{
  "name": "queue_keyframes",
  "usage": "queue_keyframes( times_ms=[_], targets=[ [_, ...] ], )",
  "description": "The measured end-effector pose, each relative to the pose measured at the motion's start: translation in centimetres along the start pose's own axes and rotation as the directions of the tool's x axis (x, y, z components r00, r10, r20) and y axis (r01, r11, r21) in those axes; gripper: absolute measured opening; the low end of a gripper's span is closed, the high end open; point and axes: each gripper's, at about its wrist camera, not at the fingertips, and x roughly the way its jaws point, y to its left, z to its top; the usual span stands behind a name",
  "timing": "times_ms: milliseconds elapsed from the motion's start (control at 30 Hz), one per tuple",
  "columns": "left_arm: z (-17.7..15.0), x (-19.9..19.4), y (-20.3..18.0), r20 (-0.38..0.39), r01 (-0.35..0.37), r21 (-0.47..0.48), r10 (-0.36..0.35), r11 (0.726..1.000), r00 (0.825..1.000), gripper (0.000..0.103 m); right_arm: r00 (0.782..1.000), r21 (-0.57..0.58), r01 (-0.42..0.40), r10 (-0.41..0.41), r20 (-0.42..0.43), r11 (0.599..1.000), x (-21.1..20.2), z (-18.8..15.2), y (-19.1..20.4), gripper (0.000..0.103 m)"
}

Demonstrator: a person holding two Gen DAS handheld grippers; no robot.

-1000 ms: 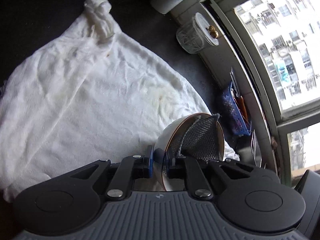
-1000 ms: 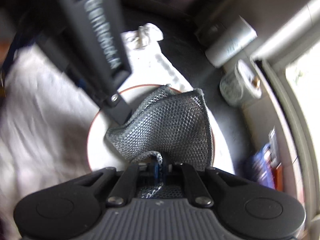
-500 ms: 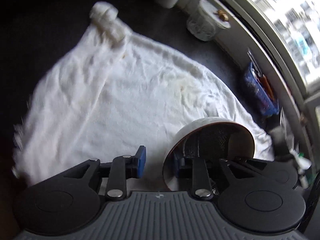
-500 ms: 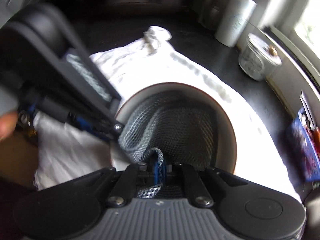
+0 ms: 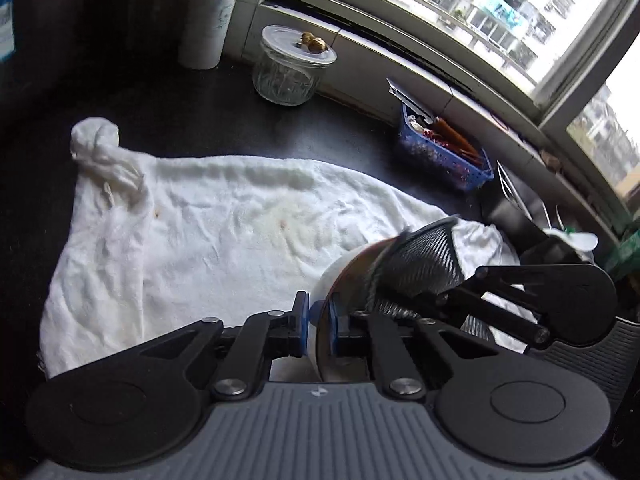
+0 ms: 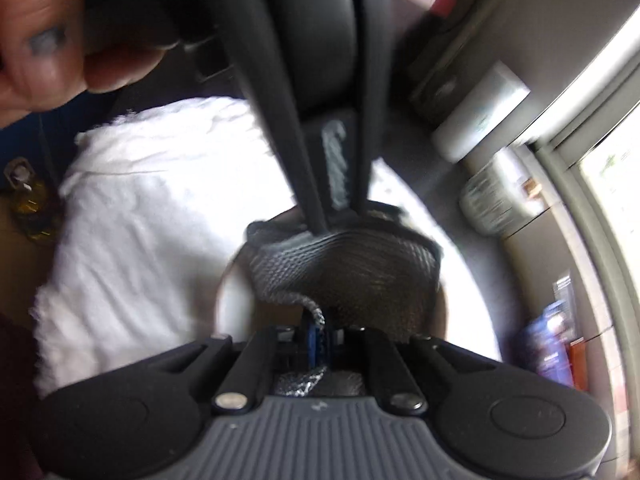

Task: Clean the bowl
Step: 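Rotate the bowl with the left gripper while the right gripper scrubs inside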

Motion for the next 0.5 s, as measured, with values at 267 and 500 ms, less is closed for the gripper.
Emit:
queue_keyframes(
  times_ms=[267,500],
  targets=[
    [-1.6,-0.1,1.9,0.017,0.017,-0.207,-0.014,0.978,1.000,0.009,0.996,-0.014,0.046,-0.046,-0.071,0.999,1.6,-0.6,-1.6,0.005],
    [-3.2,-0.3,3.6,0.039,0.056,-0.413,-0.044,0.909,0.998,0.010,0.990,0.063,-0.044,0.052,-0.133,0.997,1.7,-0.1,-0.8,0.005]
  ],
)
